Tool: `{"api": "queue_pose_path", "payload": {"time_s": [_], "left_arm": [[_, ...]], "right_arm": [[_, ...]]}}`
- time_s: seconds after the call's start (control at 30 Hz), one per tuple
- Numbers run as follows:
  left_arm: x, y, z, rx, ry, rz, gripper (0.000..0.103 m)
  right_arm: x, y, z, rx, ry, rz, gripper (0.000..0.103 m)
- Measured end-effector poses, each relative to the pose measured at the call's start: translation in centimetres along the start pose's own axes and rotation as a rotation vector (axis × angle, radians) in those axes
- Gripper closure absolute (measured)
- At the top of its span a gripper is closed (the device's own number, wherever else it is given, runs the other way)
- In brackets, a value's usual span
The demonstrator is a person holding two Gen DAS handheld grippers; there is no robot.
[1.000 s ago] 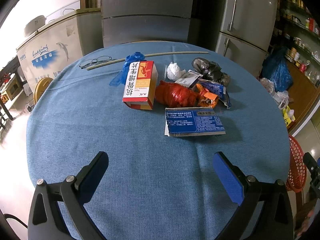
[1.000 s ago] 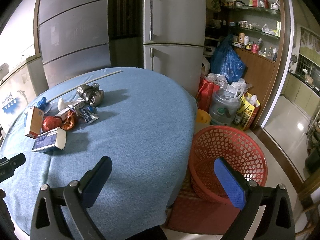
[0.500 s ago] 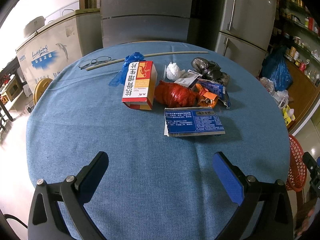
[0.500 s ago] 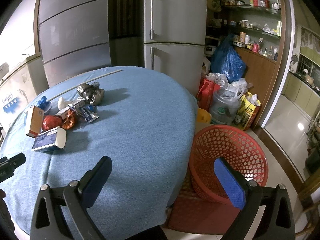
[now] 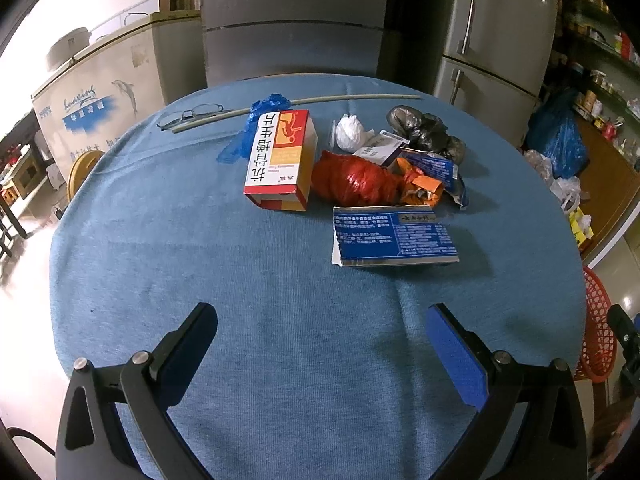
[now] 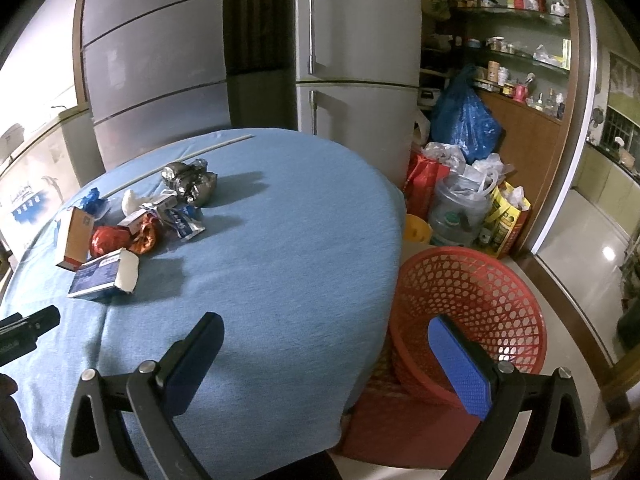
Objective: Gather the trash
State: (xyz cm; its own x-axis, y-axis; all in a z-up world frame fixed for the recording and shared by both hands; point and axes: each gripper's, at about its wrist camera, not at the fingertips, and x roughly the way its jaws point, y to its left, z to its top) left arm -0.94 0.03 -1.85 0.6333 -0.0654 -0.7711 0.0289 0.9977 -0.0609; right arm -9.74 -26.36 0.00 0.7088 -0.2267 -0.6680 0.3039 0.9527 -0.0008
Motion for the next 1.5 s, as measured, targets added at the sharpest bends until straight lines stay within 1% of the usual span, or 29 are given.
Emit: {"api": "queue_pose_path", "payload": {"time_s": [0.2, 0.33, 0.5, 0.6, 0.7, 0.8, 0.87, 0.9, 0.97, 1.03, 1.07, 1.13, 1.2, 1.23, 1.3, 1.37, 1.5], "left_arm": [[0.3, -0.7, 0.2, 0.012, 0.008, -0.009, 0.000], [0.9, -2.0, 1.2, 0.031, 0.008, -0.019, 0.000], [2.9, -4.4, 3.3, 0.076, 0.028, -0.028, 0.000], [4.3, -5.3, 4.2, 0.090, 0.042, -0.017, 0.000], [5.7, -5.8, 4.8, 0.099, 0.063, 0.000, 0.000], [7.2, -6.0, 5.0, 0.097, 0.101, 0.018, 0.000], [8.0, -5.8, 5.0, 0.089, 0.116, 0.007, 0.000], [8.2, -5.8, 4.9, 0.091, 0.118, 0.005, 0.009], [8.4, -5.8, 4.7, 0.101, 0.124, -0.002, 0.009], [7.9, -5.7, 4.2, 0.111, 0.107, -0.003, 0.009], [7.5, -5.7, 4.0, 0.117, 0.099, -0.003, 0.009], [6.6, -5.4, 3.2, 0.114, 0.087, -0.004, 0.010], [5.6, -4.7, 2.4, 0.098, 0.084, -0.008, 0.010], [5.1, -4.3, 1.9, 0.088, 0.086, -0.015, 0.009], [4.6, -3.7, 1.2, 0.080, 0.088, -0.015, 0.009], [4.0, -2.9, 0.5, 0.065, 0.091, -0.009, 0.009], [3.9, -1.3, 0.5, 0.023, 0.103, -0.012, 0.009]], "right_arm": [[0.3, -0.3, 0.0, 0.010, 0.006, -0.003, 0.000], [0.3, -0.3, -0.1, 0.005, 0.008, 0.002, 0.000], [0.5, -0.9, 0.0, 0.018, 0.013, -0.003, 0.000], [0.9, -1.4, -0.1, 0.031, 0.023, -0.007, 0.000], [1.3, -1.7, -0.2, 0.039, 0.033, -0.011, 0.000], [1.8, -2.0, -0.2, 0.045, 0.044, -0.011, 0.000], [1.9, -1.9, 0.0, 0.041, 0.046, -0.005, 0.000], [2.1, -1.7, 0.1, 0.030, 0.045, 0.000, 0.000], [2.3, -1.2, 0.5, 0.013, 0.043, 0.015, 0.000], [2.7, -0.4, 1.3, -0.009, 0.040, 0.044, 0.000], [3.0, 0.2, 1.9, -0.025, 0.041, 0.073, 0.000], [3.5, 1.3, 2.9, -0.045, 0.045, 0.141, 0.000], [4.2, 3.3, 4.5, -0.082, 0.041, 0.220, 0.000], [4.5, 3.9, 4.9, -0.094, 0.043, 0.241, 0.000], [5.4, 6.3, 6.4, -0.128, 0.041, 0.313, 0.000], [6.5, 8.5, 7.6, -0.162, 0.039, 0.343, 0.000], [9.9, 12.2, 9.4, -0.179, 0.085, 0.402, 0.000]]}}
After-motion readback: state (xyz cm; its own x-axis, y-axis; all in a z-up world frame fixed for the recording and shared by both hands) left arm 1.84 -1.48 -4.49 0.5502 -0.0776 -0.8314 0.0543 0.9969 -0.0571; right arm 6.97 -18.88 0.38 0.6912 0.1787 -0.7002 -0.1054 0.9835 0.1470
